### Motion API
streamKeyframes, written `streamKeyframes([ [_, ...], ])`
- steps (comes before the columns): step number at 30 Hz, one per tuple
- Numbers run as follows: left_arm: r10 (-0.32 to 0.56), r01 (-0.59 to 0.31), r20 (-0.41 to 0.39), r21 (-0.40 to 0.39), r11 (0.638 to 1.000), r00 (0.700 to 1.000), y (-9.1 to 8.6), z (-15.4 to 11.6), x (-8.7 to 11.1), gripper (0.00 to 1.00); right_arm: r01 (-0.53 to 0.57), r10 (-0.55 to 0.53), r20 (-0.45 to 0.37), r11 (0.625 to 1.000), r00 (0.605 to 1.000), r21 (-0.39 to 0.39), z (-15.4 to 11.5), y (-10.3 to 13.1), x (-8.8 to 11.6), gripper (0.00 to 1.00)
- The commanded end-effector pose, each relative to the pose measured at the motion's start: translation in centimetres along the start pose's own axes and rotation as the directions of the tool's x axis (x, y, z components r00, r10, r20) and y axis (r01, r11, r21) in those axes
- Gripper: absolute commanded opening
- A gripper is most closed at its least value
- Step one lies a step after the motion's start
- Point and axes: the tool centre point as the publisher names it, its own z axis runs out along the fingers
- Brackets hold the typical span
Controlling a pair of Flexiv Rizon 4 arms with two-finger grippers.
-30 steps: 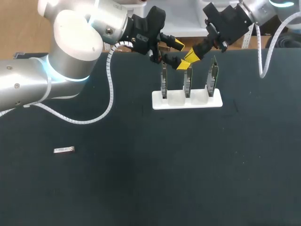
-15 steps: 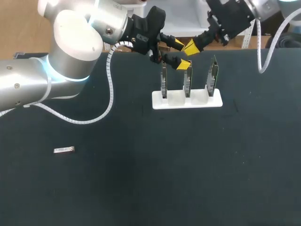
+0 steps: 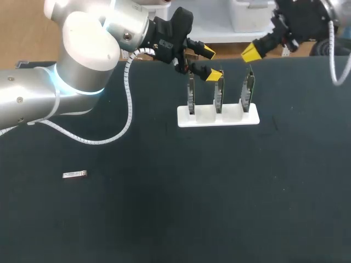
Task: Pick up the optical module with the left hand, and insert it into the network port with the right hand.
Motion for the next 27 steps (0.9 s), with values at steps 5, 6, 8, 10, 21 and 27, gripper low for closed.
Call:
streamKeyframes([
  [5,0.001,-0.001,0.001,-0.003,1.000,1.000,-0.1,0.0,0.1,1.00,-0.007,0.007,-0.004,1.000,1.000,0.019,-1.6,0.9,1.7,0.00],
  [6,0.001,-0.001,0.001,-0.003,1.000,1.000,-0.1,0.0,0.1,1.00,-0.006,0.006,-0.005,1.000,1.000,0.022,-1.7,0.9,1.8,0.00],
  [8,0.001,-0.001,0.001,-0.003,1.000,1.000,-0.1,0.0,0.1,1.00,-0.006,0.006,-0.008,1.000,1.000,0.028,-2.1,0.8,2.1,0.00],
  [10,0.001,-0.001,0.001,-0.003,1.000,1.000,-0.1,0.0,0.1,1.00,-0.007,0.008,-0.010,0.999,1.000,0.034,-2.4,0.7,2.4,0.00],
  [21,0.001,-0.001,0.001,-0.003,1.000,1.000,-0.1,0.0,0.1,1.00,-0.015,0.016,-0.016,0.999,1.000,0.038,-3.1,0.6,3.6,0.00],
  [27,0.001,-0.001,0.001,-0.003,1.000,1.000,-0.1,0.0,0.1,1.00,-0.016,0.017,-0.036,0.999,0.999,0.031,-3.3,0.5,4.0,0.00],
])
